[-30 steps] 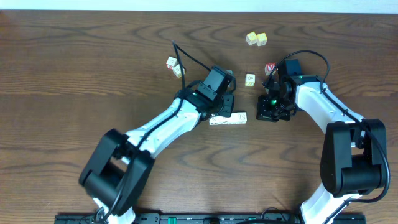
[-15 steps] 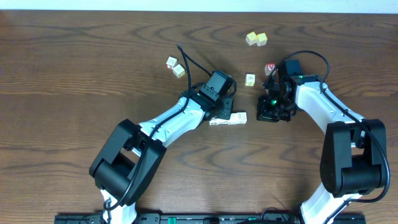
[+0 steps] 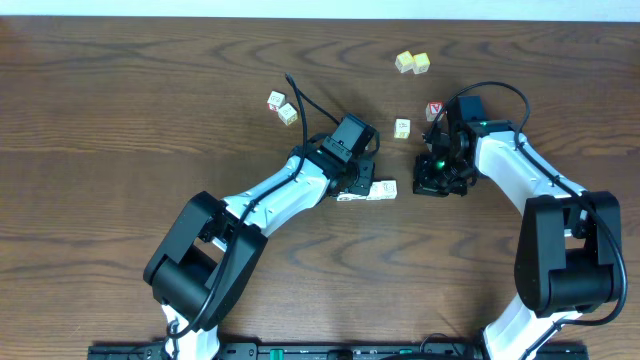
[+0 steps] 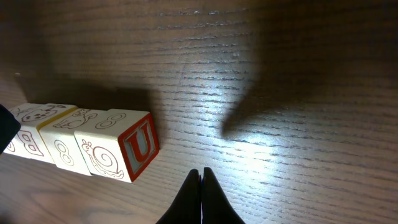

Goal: Lift 4 blocks

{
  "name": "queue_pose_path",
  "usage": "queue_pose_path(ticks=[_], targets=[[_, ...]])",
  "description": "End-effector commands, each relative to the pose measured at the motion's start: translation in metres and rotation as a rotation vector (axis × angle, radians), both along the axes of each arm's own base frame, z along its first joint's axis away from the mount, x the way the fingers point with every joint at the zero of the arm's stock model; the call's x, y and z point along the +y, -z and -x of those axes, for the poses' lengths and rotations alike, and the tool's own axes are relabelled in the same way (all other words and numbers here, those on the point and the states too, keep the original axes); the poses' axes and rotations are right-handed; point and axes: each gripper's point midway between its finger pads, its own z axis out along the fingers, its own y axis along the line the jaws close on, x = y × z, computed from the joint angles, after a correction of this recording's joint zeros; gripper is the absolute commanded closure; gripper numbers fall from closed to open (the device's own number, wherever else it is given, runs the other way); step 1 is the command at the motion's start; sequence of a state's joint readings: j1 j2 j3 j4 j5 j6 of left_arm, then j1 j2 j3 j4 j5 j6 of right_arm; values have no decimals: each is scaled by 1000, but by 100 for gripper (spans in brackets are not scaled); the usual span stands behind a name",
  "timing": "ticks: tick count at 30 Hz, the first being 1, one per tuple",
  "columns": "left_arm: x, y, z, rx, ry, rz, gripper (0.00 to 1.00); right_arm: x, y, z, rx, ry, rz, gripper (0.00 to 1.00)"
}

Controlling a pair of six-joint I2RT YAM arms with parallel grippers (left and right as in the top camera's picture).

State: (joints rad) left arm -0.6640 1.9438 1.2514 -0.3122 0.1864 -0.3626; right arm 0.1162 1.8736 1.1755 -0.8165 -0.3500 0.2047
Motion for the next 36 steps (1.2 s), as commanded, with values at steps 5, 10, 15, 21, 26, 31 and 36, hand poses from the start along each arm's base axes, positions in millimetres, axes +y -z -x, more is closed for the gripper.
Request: queue_pose_path(ticks=[5, 10, 15, 21, 26, 31, 36], targets=[[-2, -1, 4, 10, 21, 3, 93, 4, -7, -5, -18, 1, -1, 99], [-1, 1, 6, 19, 21, -4, 93, 4, -7, -5, -18, 1, -1, 99], [-1, 1, 6, 19, 18, -3, 93, 4, -7, -5, -18, 1, -1, 99], [-2, 0, 4, 12, 18, 2, 93, 4, -7, -5, -18, 1, -1, 99], [-1, -16, -5, -22, 4, 28, 93, 4, -7, -5, -19, 1, -1, 99], [18, -47, -18, -63, -45, 57, 93, 4, -7, -8, -28, 16, -4, 99], [90, -62, -23, 41, -257, 30, 93, 5, -7, -18, -69, 16, -9, 99]])
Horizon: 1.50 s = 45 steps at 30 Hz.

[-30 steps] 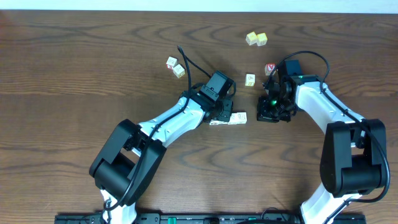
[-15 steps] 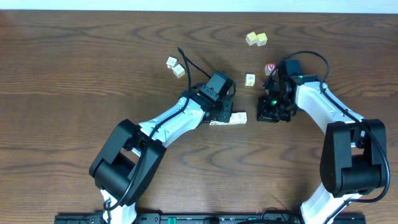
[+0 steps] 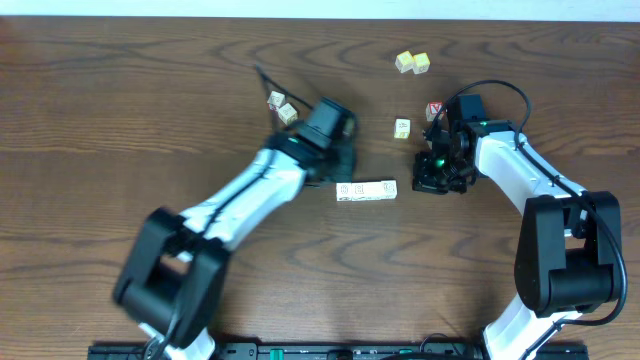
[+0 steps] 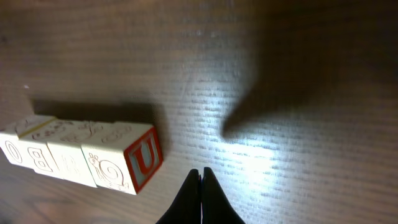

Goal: Lift 4 blocks
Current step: 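Return the left gripper to the row's left end beside the airplane block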

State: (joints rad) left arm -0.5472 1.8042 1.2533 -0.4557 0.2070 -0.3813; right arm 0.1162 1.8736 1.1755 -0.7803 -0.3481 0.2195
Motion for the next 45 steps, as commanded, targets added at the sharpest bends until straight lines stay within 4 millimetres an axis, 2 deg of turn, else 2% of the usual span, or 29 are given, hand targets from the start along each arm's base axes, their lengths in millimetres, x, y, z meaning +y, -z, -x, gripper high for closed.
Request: queue_pose_path(ticks=[1, 3, 5, 8, 12, 20, 24, 31, 37, 45], targets=[[51, -15, -9, 60, -153, 7, 93, 4, -6, -10, -41, 3, -7, 99], [71, -7, 1, 159, -189, 22, 93, 8, -8, -12, -48, 4, -40, 99], [83, 1, 11, 247, -190, 53, 93, 13, -11, -15, -55, 4, -86, 99], [87, 13, 23, 331, -145, 138, 93, 17, -12, -20, -72, 3, -123, 99], [89, 30, 27, 375, -158, 202, 92, 24, -1, -17, -33, -1, -162, 99], [75, 54, 32, 448, -165, 281, 93, 29, 12, -9, 26, 1, -203, 99], [60, 50, 35, 471, -108, 377, 93, 29, 13, -7, 38, 4, -209, 99], [52, 51, 37, 498, -85, 433, 93, 30, 10, -6, 46, 3, -246, 99], [46, 51, 36, 487, -65, 443, 93, 18, 10, -7, 53, 30, -261, 99], [45, 62, 38, 510, -97, 401, 93, 21, 7, -5, 48, 9, -291, 99]])
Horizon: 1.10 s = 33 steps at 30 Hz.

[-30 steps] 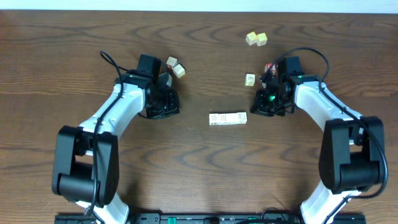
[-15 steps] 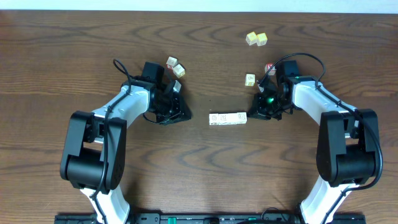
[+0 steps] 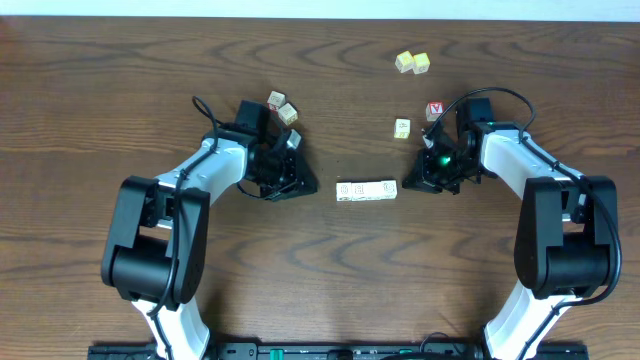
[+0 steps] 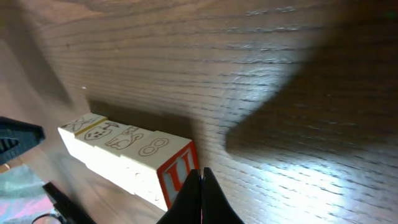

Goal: Lift 4 blocks

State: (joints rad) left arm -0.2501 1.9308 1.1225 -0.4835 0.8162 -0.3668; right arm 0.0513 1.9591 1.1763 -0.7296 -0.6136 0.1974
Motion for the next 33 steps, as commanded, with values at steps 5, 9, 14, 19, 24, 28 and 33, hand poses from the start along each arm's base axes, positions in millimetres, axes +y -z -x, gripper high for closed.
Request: queue_pose_path(ticks=[5, 9, 14, 19, 24, 28, 33], targets=[[-12, 9, 9, 37, 51, 99, 93, 0, 3, 2, 4, -25, -29, 99], [-11, 20, 12, 72, 47, 91, 93, -5, 1, 2, 0, -13, -66, 99], [-12, 22, 11, 73, 48, 98, 93, -3, -4, 4, -7, -16, -134, 99], [-15, 18, 11, 72, 52, 126, 93, -3, 2, 9, -10, -21, -149, 99], [-15, 18, 11, 71, 52, 125, 93, -18, -2, 6, -37, 32, -229, 99], [-15, 18, 10, 63, 53, 126, 93, -22, -6, 6, -53, 43, -276, 99], [-16, 18, 8, 54, 53, 129, 93, -14, -6, 6, -66, 26, -291, 99]])
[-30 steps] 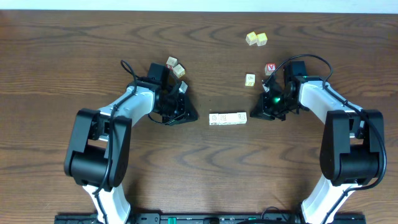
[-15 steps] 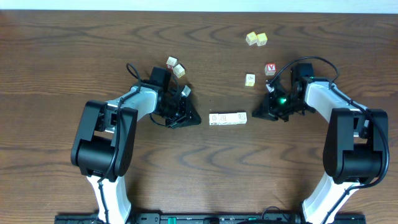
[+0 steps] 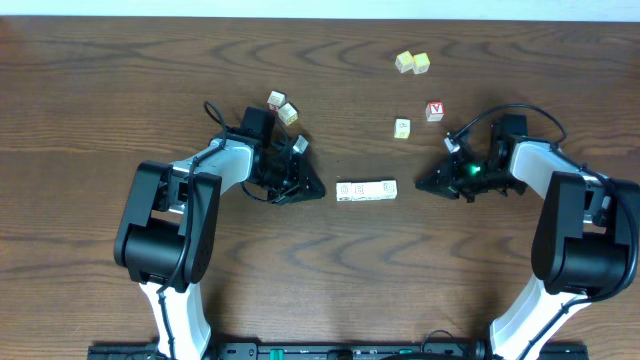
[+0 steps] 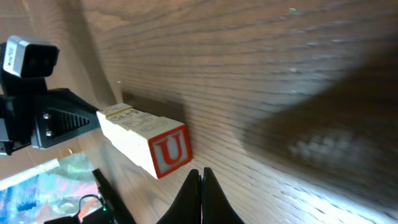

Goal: Lift 4 blocks

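A row of several white picture blocks (image 3: 366, 190) lies end to end mid-table. Its right end face carries a red U (image 4: 169, 151). My right gripper (image 4: 201, 177) is shut and empty, low over the wood, its tip (image 3: 422, 184) pointing left at the U face with a small gap. My left gripper (image 3: 315, 188) lies low to the left of the row, pointing right at its other end without touching it. It shows as a black wedge (image 4: 68, 118) beyond the row and looks shut.
Loose blocks lie about the far side: two (image 3: 281, 106) behind the left arm, a pair (image 3: 411, 63) at the back, a single pale one (image 3: 401, 128) and a red-faced one (image 3: 434, 111) beside the right arm.
My right gripper has drawn back to the right, off the row's U end, and the arm lies flatter. The left gripper tip sits slightly closer to the row. The row has not moved.
The left gripper stood at the row's left end, the right one shut to its right. Then the left arm was up toward the far-left blocks. Later it lay low left of the row, with the right tip at the U end. Now both grippers flank the row with gaps.
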{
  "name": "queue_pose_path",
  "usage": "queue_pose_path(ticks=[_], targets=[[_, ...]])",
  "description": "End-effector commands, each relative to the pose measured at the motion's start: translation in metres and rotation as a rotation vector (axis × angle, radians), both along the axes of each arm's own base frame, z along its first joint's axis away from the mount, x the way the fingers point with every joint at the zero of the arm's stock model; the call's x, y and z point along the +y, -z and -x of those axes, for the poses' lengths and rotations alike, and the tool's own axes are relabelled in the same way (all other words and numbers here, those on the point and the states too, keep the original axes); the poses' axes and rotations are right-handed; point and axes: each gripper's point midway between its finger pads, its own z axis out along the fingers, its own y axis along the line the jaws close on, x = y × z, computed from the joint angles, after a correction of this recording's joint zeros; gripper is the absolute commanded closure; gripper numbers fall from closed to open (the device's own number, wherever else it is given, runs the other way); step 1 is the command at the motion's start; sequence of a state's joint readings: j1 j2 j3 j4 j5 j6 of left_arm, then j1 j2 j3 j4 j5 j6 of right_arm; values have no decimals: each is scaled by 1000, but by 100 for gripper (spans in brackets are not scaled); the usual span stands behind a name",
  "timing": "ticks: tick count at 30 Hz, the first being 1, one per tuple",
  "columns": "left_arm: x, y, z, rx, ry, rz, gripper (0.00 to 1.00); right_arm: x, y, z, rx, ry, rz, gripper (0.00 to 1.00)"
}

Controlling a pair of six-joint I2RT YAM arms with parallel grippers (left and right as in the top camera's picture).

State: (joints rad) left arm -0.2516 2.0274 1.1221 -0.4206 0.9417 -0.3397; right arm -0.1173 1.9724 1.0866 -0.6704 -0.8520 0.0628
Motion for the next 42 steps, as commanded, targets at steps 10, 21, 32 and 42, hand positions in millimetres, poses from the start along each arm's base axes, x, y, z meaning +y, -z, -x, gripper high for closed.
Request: queue_pose_path(ticks=[10, 21, 32, 42], targets=[[-3, 2, 1, 12, -3, 15, 93, 28, -1, 1, -12, -35, -59, 99], [-3, 2, 0, 8, -7, 16, 93, 36, 3, 1, -10, -49, -32, 99], [-5, 2, 1, 10, -3, 16, 92, 37, 11, 8, 5, -42, -32, 99], [-16, 4, 3, 7, 1, -4, 93, 43, 8, 9, 5, -51, -47, 99]])
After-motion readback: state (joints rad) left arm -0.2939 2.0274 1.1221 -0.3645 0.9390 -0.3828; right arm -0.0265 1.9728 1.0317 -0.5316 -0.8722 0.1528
